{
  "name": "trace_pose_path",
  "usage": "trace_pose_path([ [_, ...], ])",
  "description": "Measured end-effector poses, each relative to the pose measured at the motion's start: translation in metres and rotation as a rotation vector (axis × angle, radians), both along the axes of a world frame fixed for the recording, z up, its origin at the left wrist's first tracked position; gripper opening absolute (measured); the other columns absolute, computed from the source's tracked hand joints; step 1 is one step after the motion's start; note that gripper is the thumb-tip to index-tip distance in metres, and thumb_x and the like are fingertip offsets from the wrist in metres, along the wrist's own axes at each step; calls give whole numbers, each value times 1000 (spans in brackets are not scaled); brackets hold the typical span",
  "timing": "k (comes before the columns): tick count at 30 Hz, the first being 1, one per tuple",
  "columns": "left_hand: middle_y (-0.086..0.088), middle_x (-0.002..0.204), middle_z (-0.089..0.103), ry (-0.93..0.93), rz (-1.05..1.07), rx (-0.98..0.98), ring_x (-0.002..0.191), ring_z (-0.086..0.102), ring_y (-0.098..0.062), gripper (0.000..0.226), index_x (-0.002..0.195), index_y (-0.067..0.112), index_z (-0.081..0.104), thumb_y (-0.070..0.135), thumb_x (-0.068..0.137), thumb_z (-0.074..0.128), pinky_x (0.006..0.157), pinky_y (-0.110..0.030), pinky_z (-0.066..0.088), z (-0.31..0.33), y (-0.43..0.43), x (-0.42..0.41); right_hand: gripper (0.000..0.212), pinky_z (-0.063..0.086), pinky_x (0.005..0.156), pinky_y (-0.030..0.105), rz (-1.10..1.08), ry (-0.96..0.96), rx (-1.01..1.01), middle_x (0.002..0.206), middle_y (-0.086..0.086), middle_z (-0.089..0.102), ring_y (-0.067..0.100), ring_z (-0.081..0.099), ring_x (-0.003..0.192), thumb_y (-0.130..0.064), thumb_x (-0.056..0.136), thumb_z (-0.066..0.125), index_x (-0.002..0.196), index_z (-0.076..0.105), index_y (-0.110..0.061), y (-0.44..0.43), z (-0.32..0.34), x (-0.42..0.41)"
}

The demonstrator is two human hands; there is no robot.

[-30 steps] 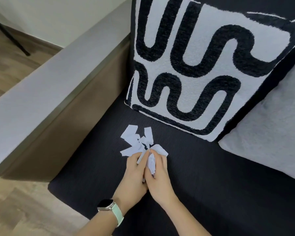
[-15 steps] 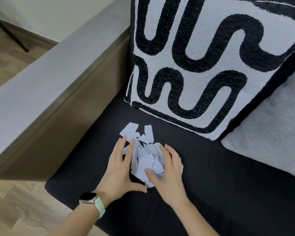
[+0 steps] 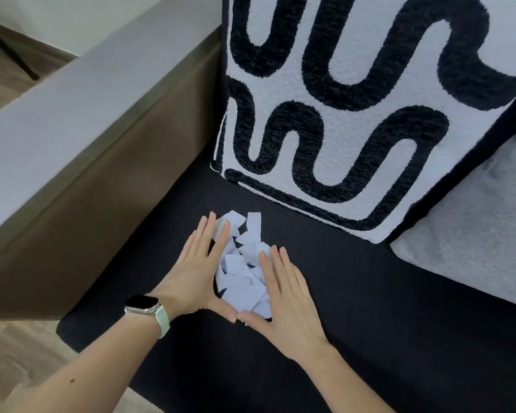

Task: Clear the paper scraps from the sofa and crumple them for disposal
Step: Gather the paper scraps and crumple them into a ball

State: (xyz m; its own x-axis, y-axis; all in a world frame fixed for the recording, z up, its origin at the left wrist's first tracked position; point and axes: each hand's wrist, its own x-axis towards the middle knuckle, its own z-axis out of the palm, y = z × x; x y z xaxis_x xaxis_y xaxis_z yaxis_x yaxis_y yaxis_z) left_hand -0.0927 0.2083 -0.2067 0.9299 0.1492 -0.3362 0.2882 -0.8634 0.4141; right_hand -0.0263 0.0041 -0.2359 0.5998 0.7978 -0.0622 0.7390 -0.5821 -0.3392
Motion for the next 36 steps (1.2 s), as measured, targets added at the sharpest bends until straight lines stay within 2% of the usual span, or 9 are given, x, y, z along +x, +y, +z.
trace_pose_path([
  [4,-1,155,-41,-17,15,8,142,-40,-15,161,148,19,-33,85,44,70,121,-36,-16,-2,4,6,94,10,120,40,99,25,-3,166,10,14,24,9,154,-75,91,24,157,2,-12,8,2,17],
  [8,15,158,-22,-79,29,-87,140,-33,8,152,151,23,-24,78,49,75,118,-23,-17,-4,4,2,86,6,123,30,114,153,58,164,-7,7,8,-3,152,-68,93,28,157,5,-15,14,6,32],
  [11,20,157,3,-126,106,-207,144,-9,12,145,154,29,-11,66,51,83,122,-25,0,-4,2,-3,83,4,124,28,117,189,69,163,-13,4,2,-6,150,-59,95,37,158,4,-17,19,8,38],
  [14,23,147,20,-164,148,-280,133,11,22,139,155,33,-8,56,56,87,111,-6,15,-6,-1,-7,82,5,125,31,72,283,119,162,-16,-4,-1,-11,150,-46,96,48,157,0,-21,25,9,41],
  [17,25,152,8,-202,186,-317,135,-2,24,141,153,37,-13,56,56,88,103,3,13,-5,-2,-8,90,7,126,35,41,435,193,165,-15,-12,-1,-17,149,-36,92,59,157,-3,-30,32,15,43],
  [22,14,160,-29,-220,188,-310,147,-25,-1,150,149,36,-23,66,49,84,119,-29,6,-5,-12,-5,106,-2,124,32,38,476,247,165,-15,-12,-1,-19,149,-70,79,58,157,-3,-34,51,24,53],
  [28,-1,161,-31,-218,164,-164,146,-33,-16,155,150,20,-28,84,47,69,124,-47,-5,-12,-29,3,104,-1,125,40,35,423,187,167,-12,-4,3,-17,151,-80,76,44,158,3,-32,69,15,71],
  [32,-1,160,-32,-242,195,-126,146,-34,-15,154,149,16,-29,86,48,65,122,-40,-11,-14,-32,6,103,-1,125,37,46,379,116,166,-15,1,3,-15,151,-87,74,25,158,5,-31,73,8,73],
  [36,13,155,-35,-267,222,-140,145,-32,-5,151,147,20,-30,81,51,68,120,-29,-14,-18,-31,7,89,3,125,33,97,346,162,161,-18,24,1,-2,152,-81,83,19,152,33,-26,69,3,65],
])
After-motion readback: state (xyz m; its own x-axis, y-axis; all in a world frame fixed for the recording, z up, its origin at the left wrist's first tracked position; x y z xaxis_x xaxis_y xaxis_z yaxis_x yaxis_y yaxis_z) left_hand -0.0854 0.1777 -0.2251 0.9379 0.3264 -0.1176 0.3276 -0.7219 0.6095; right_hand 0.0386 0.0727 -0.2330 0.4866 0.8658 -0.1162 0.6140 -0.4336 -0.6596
